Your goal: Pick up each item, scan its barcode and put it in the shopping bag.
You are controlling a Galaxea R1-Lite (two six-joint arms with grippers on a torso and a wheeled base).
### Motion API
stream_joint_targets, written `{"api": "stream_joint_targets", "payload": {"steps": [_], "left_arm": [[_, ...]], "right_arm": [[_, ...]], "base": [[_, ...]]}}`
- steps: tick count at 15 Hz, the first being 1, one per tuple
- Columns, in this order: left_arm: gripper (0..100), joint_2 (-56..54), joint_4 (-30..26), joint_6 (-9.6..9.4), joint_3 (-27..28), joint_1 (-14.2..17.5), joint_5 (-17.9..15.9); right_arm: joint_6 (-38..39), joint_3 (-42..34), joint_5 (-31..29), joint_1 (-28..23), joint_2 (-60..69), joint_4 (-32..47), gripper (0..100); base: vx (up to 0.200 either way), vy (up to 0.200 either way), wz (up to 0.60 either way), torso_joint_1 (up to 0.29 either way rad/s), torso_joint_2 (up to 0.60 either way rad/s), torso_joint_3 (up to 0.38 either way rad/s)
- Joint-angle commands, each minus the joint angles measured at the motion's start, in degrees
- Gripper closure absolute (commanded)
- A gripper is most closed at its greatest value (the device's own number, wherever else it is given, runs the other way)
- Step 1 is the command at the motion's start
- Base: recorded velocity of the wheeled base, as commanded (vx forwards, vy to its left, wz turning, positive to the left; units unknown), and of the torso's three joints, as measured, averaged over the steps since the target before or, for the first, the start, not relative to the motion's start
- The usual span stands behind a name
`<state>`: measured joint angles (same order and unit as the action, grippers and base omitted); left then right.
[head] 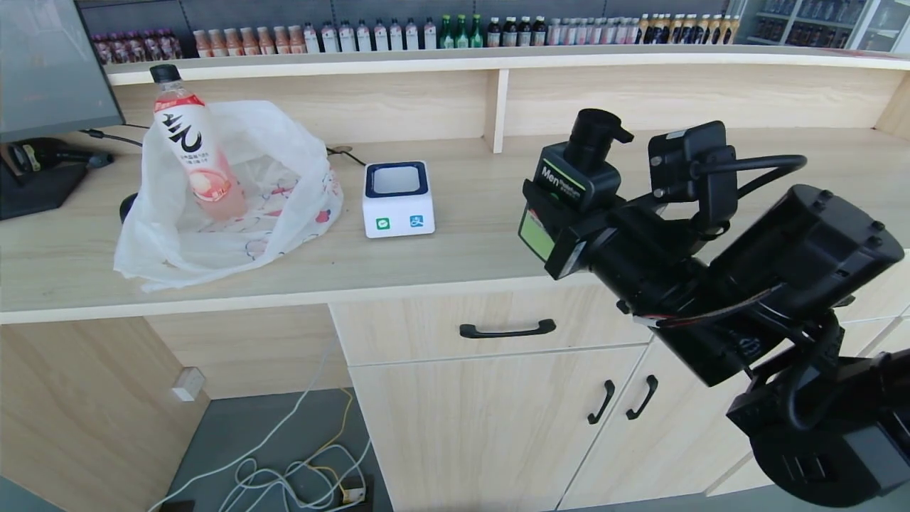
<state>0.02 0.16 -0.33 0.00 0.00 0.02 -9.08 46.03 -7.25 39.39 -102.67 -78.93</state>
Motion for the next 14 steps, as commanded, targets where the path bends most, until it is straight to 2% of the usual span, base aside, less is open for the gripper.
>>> {"api": "stream_joint_targets", "payload": {"steps": [1, 4, 14], "left_arm": [[0, 0.0, 0.0, -0.02, 0.0, 0.0, 0.1], [0, 0.0, 0.0, 0.15, 0.0, 0.0, 0.1], [0, 0.0, 0.0, 0.24, 0.0, 0.0, 0.1]], "right_arm": [[0.0, 1.1, 0.0, -1.0, 0.1, -0.2, 100], [0.6, 1.0, 0.0, -3.0, 0.8, -0.8, 100], [3.0, -1.6, 0.0, -3.1, 2.4, -1.9, 100]], "base": [[0.0, 0.0, 0.0, 0.0, 0.0, 0.0], [0.0, 0.0, 0.0, 0.0, 0.0, 0.0], [0.0, 0.2, 0.0, 0.001, 0.0, 0.001]]}}
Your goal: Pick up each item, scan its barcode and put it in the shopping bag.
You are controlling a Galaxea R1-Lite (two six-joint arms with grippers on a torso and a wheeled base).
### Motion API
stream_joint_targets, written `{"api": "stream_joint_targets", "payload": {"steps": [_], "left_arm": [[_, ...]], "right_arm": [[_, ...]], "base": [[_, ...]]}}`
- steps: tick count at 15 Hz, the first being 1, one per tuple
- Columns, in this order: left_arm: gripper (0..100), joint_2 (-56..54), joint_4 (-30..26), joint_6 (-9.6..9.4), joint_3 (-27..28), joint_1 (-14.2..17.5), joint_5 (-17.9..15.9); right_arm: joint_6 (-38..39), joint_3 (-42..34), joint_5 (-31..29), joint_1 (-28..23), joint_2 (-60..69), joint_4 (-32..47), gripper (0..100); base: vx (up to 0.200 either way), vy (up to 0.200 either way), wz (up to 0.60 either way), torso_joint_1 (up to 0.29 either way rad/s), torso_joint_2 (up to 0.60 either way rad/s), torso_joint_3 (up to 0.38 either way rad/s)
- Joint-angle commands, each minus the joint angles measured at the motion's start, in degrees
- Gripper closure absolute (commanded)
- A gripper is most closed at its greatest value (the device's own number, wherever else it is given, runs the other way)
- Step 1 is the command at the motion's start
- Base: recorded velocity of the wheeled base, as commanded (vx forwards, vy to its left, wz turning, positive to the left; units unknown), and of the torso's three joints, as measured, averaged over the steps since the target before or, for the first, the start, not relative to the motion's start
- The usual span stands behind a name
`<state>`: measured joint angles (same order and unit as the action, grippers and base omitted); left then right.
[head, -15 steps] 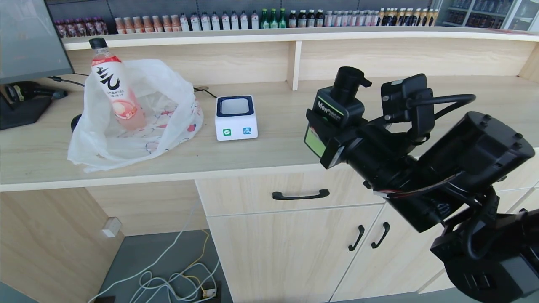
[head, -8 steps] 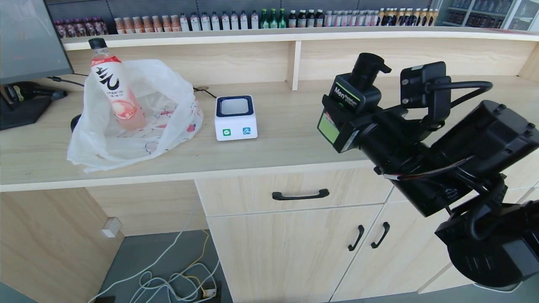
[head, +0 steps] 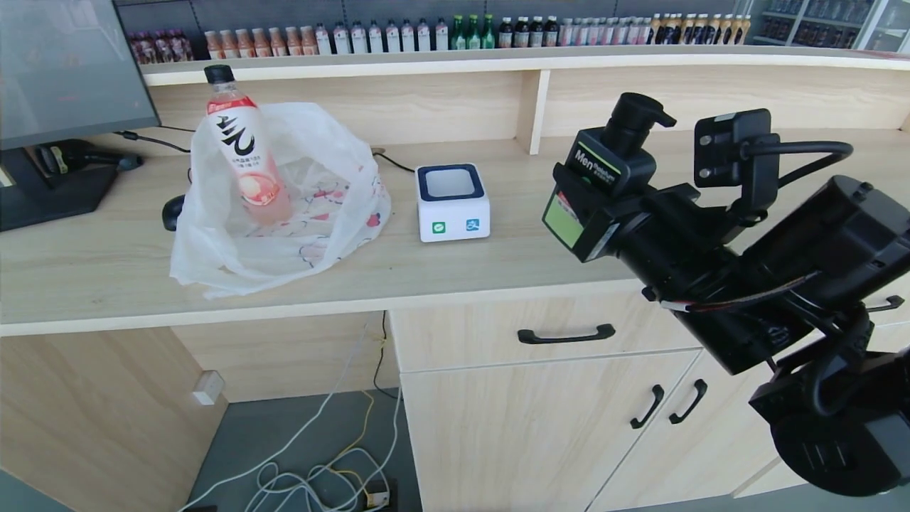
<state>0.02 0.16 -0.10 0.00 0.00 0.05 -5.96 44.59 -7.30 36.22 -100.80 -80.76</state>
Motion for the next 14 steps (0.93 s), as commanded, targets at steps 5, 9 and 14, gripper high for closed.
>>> {"api": "stream_joint_targets", "payload": {"steps": [5, 9, 14], "left_arm": [[0, 0.0, 0.0, -0.08, 0.0, 0.0, 0.0], [0, 0.0, 0.0, -0.25, 0.0, 0.0, 0.0], [0, 0.0, 0.0, -0.17, 0.0, 0.0, 0.0]], "right_arm": [[0.0, -2.4, 0.1, 0.1, 2.2, -0.3, 100], [-0.1, -4.0, 0.1, 0.2, 3.7, -0.4, 100], [-0.3, -8.8, 0.4, 0.2, 7.9, 1.0, 100]], "base": [[0.0, 0.2, 0.0, 0.0, 0.0, 0.002], [0.0, 0.1, 0.0, -0.002, 0.0, 0.0], [0.0, 0.0, 0.0, 0.0, 0.0, 0.0]]}}
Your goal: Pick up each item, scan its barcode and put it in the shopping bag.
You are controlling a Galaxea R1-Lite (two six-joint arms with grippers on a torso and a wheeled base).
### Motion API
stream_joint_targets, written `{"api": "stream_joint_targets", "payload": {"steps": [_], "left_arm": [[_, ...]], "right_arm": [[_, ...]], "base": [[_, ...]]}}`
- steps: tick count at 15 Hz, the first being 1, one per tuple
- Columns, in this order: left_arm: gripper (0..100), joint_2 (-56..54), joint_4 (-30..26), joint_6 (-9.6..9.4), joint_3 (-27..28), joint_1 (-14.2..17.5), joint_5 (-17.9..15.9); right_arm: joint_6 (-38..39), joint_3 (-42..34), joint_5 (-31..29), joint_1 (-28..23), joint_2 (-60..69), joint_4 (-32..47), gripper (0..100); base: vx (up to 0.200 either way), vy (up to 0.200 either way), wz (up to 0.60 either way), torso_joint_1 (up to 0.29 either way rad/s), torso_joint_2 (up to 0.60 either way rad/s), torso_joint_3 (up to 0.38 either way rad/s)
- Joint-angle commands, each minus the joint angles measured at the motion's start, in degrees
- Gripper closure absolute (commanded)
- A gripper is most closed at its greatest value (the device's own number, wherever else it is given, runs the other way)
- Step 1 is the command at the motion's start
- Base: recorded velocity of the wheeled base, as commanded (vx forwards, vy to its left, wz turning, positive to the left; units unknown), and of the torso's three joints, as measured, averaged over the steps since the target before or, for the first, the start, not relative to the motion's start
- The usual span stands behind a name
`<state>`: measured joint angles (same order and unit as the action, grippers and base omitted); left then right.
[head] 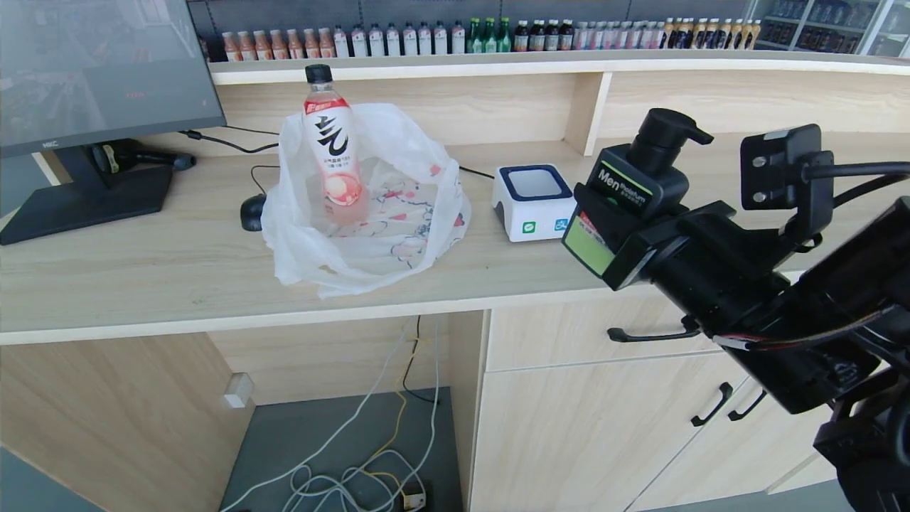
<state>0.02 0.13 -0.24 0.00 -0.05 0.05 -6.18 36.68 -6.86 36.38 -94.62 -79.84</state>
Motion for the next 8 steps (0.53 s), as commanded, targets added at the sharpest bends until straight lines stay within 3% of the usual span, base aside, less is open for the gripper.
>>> {"api": "stream_joint_targets", "payload": {"steps": [1, 5, 8], "left_arm": [[0, 0.0, 0.0, -0.11, 0.0, 0.0, 0.0], [0, 0.0, 0.0, -0.02, 0.0, 0.0, 0.0], [0, 0.0, 0.0, -0.02, 0.0, 0.0, 0.0]], "right_arm": [[-0.1, -0.6, 0.0, 0.0, 1.7, 0.5, 100], [0.6, 1.7, 0.0, -0.3, 1.0, 2.8, 100], [5.0, 11.8, 0.1, -0.5, 0.5, 13.7, 100]], "base": [[0.0, 0.0, 0.0, 0.0, 0.0, 0.0], [0.0, 0.0, 0.0, 0.0, 0.0, 0.0], [0.0, 0.0, 0.0, 0.0, 0.0, 0.0]]}}
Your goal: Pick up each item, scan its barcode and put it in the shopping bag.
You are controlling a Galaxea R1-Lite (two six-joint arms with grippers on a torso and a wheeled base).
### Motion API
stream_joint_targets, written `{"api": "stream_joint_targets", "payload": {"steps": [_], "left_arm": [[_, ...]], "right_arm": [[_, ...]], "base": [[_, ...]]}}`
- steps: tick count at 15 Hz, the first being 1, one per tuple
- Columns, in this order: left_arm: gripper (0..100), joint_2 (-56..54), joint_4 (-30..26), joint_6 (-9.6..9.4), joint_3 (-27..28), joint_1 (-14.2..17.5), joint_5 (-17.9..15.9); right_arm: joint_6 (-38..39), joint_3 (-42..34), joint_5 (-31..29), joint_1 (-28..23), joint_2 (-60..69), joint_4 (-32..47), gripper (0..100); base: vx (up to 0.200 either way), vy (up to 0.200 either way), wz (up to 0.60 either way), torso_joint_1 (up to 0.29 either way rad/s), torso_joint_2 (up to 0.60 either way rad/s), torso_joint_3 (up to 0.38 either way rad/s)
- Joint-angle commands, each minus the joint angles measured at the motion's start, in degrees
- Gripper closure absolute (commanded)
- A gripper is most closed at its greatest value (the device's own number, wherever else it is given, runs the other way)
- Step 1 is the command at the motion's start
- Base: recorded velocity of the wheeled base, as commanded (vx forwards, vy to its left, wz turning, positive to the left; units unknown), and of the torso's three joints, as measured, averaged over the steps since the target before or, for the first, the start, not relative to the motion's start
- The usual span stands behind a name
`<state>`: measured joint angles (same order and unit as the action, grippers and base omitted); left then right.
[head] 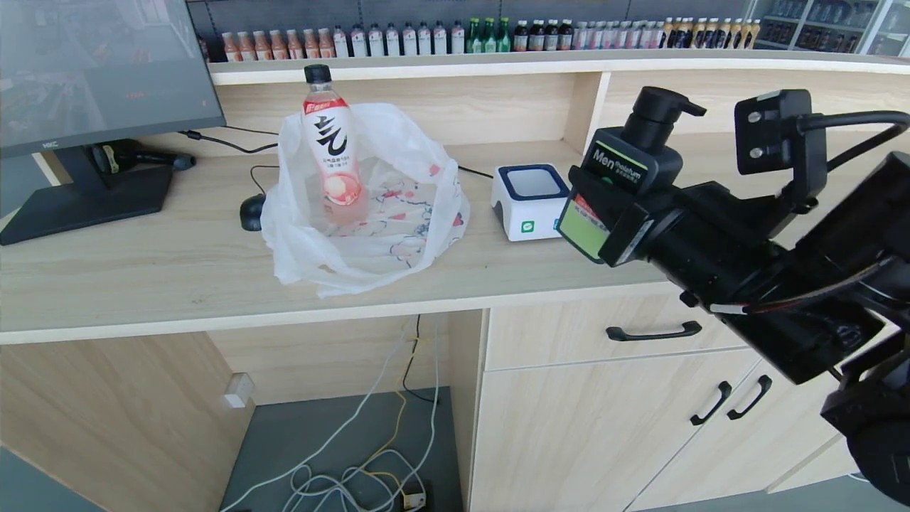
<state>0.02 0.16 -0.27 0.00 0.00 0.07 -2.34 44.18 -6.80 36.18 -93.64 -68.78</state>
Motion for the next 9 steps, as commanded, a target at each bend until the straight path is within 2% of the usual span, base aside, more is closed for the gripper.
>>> {"api": "stream_joint_targets", "payload": {"steps": [1, 5, 9], "left_arm": [[0, 0.0, 0.0, 0.0, 0.0, 0.0, 0.0], [0, 0.0, 0.0, 0.0, 0.0, 0.0, 0.0], [0, 0.0, 0.0, 0.0, 0.0, 0.0, 0.0]], "right_arm": [[1.5, 7.9, 1.2, -2.5, -0.8, 7.1, 100], [2.6, 18.4, 14.3, -7.1, -4.9, 16.6, 100], [11.2, 32.7, 25.0, -10.3, -11.3, 20.8, 100]], "base": [[0.0, 0.0, 0.0, 0.0, 0.0, 0.0], [0.0, 0.0, 0.0, 0.0, 0.0, 0.0], [0.0, 0.0, 0.0, 0.0, 0.0, 0.0]]}}
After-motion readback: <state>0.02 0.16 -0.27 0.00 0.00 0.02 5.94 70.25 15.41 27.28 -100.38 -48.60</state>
